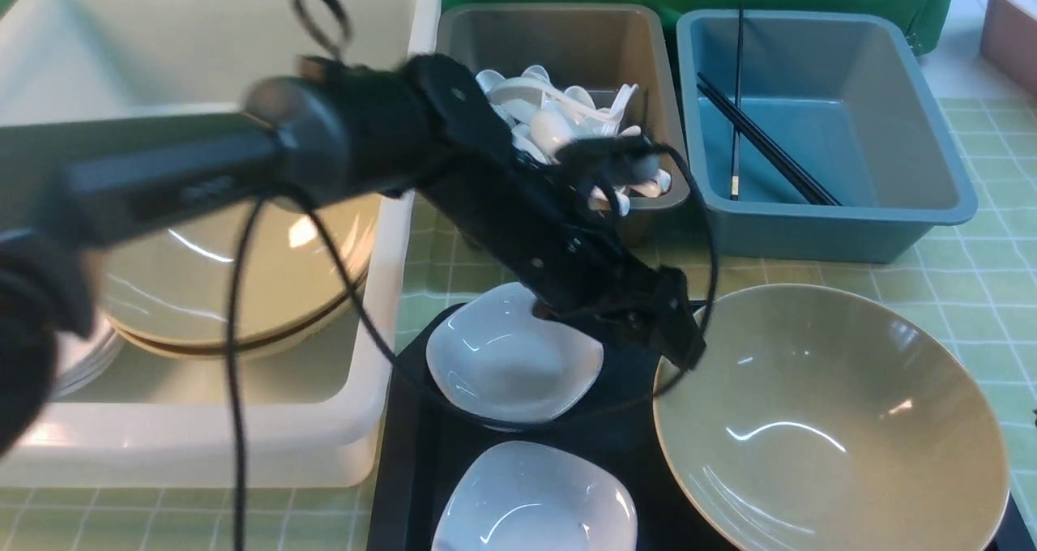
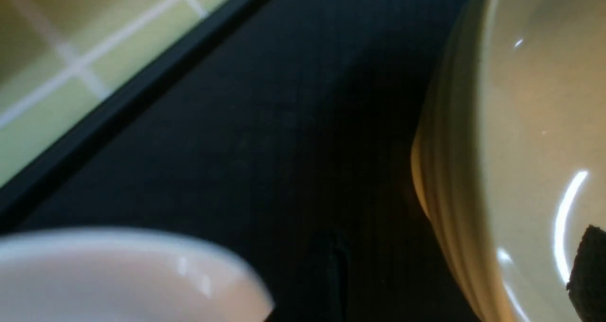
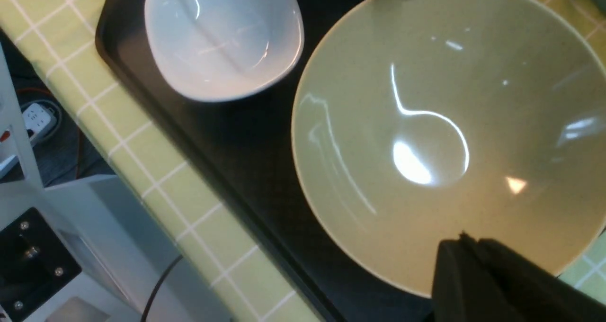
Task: On green table put chopsticks spoon bowls plates into blue grey white boxes.
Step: 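Grasp the large bowl on the tray by its rim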
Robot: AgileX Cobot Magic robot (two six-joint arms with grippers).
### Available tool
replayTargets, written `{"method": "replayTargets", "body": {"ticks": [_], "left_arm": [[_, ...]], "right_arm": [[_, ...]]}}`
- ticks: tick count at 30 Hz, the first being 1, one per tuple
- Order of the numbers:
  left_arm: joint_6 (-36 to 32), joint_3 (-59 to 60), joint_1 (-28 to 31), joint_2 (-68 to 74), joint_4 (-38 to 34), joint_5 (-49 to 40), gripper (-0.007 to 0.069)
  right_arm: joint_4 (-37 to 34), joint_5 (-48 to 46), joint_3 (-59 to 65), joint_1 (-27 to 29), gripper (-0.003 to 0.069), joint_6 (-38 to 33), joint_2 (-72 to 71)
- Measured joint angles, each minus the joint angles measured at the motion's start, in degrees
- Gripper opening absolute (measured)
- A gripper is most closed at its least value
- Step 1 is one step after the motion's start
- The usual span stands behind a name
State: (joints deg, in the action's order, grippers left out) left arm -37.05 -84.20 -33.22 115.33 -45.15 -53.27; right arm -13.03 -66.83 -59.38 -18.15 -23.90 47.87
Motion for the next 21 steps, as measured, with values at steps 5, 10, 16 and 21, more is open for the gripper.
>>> {"method": "replayTargets", "body": {"ticks": [5, 10, 16, 21], "left_arm": [[-2.81, -1.58, -1.25, 4.39, -2.46, -0.06, 0.0466], [-4.06, -2.65, -0.86, 4.65, -4.56, -0.83, 0.019], [-5.56, -5.84, -0.07, 3.88, -4.88, -7.4, 0.0017], [-5.71, -7.4, 1.01, -1.11, -4.98, -9.16, 0.0017]], "right_arm": [[0.0, 0.06, 0.0, 0.0, 0.0023, 0.0, -0.25], [0.05, 0.06, 0.0, 0.0, 0.0023, 0.0, -0.31], [0.18, 0.51, 0.0, 0.0, 0.0023, 0.0, -0.35], [0.11, 2.5, 0.0, 0.0, 0.0025, -0.13, -0.41]]}}
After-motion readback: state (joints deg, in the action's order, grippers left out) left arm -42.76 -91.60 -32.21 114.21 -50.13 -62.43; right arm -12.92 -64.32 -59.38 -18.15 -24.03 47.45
